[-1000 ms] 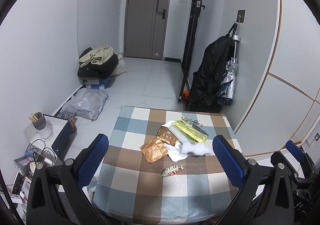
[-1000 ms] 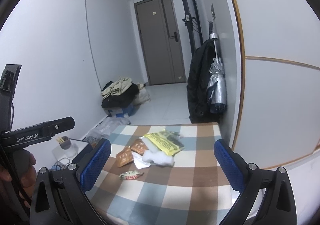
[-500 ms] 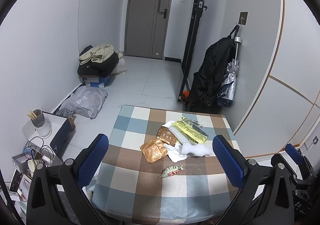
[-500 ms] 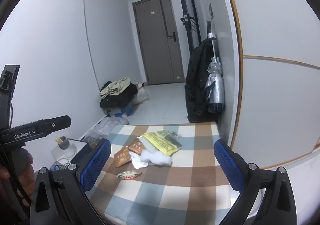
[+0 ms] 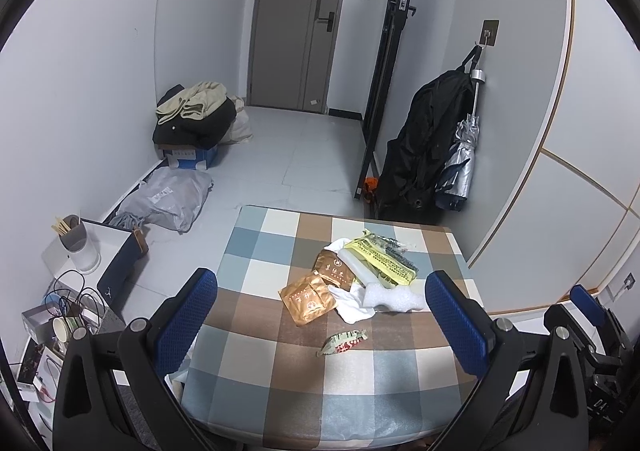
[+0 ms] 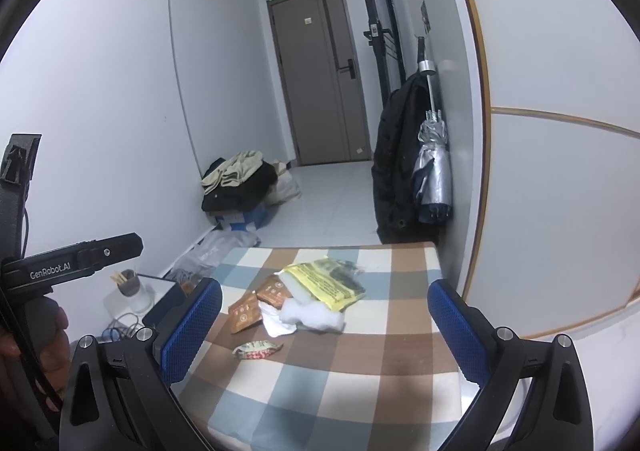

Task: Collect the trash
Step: 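Lower the left gripper onto the brown snack wrapper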

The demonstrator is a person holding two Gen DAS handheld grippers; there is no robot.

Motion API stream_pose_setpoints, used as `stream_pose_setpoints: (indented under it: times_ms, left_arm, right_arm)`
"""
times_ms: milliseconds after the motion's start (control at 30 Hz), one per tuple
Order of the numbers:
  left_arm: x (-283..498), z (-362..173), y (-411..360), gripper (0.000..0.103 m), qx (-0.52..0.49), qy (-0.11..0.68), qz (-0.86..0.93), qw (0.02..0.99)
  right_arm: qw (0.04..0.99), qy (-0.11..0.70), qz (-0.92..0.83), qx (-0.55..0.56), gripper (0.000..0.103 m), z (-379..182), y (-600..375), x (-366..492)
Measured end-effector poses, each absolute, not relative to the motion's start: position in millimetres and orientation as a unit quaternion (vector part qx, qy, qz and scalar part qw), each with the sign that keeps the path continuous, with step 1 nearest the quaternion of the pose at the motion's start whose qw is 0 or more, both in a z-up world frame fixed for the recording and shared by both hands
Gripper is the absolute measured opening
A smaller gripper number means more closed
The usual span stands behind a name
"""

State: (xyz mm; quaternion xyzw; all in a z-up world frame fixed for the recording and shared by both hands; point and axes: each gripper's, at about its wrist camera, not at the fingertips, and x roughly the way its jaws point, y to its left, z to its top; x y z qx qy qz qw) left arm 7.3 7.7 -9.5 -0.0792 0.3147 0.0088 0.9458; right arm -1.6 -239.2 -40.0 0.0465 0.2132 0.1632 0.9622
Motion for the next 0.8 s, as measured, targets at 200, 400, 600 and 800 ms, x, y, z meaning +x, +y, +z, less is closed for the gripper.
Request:
stream_pose_setpoints:
  times_ms: [200,400,600,800]
  left_arm:
    - [18,-19,11,0.102,-0.087,0.331,0.006,0.940]
    - [40,-37,22,0.102,-0.100,0.373,0.003,0.922]
    - [74,-71,43,0.102,-0.144,0.437,-0.002,0.888]
    - [114,-110,46,0.102,-0.140,0.516,0.001,0.845]
  right_arm:
    - [0.960,0.222,0.168,0.045,0.103,-44,-238,6]
    - [0.951,0.239,0.186,0.061,0.103,-56,-241,25]
    - [0.939,0.276,0.191,0.076,0.103,-76,-242,49]
    - [0.928,0.313,0.184,0.087,0.103,-99,-248,72]
